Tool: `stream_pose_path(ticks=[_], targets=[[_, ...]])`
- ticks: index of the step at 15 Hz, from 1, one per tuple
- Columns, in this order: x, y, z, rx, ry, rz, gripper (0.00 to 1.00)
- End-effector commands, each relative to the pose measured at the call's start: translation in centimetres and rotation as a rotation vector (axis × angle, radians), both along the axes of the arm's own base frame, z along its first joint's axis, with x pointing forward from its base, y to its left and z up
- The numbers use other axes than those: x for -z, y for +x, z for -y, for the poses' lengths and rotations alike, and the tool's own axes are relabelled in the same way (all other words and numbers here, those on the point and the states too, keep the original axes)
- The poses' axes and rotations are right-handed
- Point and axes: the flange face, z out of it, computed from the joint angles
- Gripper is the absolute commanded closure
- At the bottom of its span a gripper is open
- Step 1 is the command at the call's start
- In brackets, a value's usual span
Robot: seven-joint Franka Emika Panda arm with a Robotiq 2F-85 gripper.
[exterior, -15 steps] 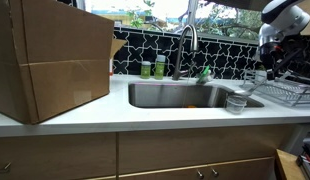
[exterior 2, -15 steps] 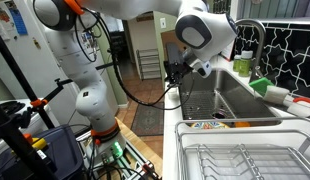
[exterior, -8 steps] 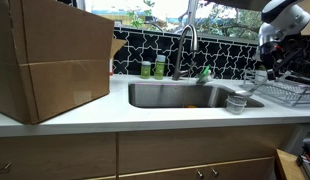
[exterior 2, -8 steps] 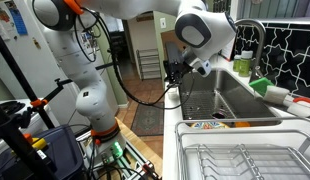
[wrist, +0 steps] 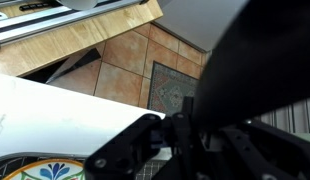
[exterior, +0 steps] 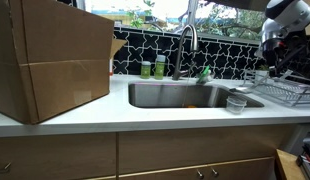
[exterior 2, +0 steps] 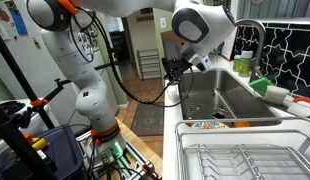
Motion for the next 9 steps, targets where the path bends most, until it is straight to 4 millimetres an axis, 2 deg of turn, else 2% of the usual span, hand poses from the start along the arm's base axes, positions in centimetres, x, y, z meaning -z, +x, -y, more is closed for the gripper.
stream_pose_path(ticks=[1, 9], targets=[[-0.46, -1.24, 0.01, -0.005, -0.014, 0.017, 0.98], [-0.27, -1.61, -0.17, -0.017, -0.029, 0.002, 0.98]])
